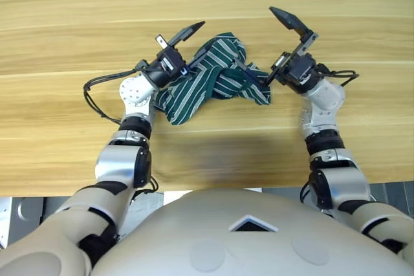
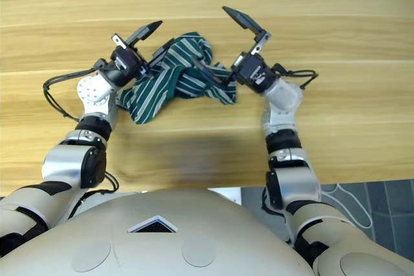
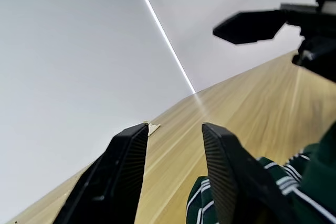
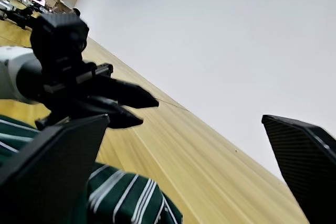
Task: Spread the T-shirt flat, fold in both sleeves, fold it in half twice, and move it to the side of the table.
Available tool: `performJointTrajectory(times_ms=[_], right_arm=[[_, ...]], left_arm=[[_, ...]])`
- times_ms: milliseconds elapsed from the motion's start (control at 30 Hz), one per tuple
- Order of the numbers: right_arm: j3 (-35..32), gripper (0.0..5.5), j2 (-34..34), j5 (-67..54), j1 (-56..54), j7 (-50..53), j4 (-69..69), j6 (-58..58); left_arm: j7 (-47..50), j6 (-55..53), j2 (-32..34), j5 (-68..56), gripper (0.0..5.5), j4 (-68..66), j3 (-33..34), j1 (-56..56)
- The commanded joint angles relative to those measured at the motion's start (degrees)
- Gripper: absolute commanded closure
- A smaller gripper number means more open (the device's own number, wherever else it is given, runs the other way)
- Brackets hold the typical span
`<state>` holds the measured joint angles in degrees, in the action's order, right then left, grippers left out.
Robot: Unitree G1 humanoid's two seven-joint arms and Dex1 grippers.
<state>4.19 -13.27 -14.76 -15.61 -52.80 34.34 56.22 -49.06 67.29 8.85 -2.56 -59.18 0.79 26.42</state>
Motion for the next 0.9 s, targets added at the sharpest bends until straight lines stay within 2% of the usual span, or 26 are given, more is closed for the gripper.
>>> performJointTrajectory(times_ms=[33, 267, 533, 900], right_arm=[[1.57, 0.12, -1.21, -1.12, 1.7, -1.2, -3.18, -0.76], [3.76, 0.12, -1.32, 0.18, 3.15, -0.54, -5.61, -0.88], [4.78, 0.12, -1.36, 0.77, 3.61, 0.31, -6.72, -1.3], [4.8, 0.12, -1.72, 2.64, 3.15, 2.26, -4.72, -0.55]], left_arm=[[-0.28, 0.44, 0.9, -0.24, 3.6, 3.21, -2.89, -1.59], [-8.38, -4.47, 1.17, -11.39, 3.6, 15.82, -9.46, -7.21], [-11.17, -8.44, 3.22, -14.38, 3.6, 25.7, -14.63, -11.81], [-10.66, -9.45, 4.05, -13.76, 3.6, 26.59, -16.41, -12.57]])
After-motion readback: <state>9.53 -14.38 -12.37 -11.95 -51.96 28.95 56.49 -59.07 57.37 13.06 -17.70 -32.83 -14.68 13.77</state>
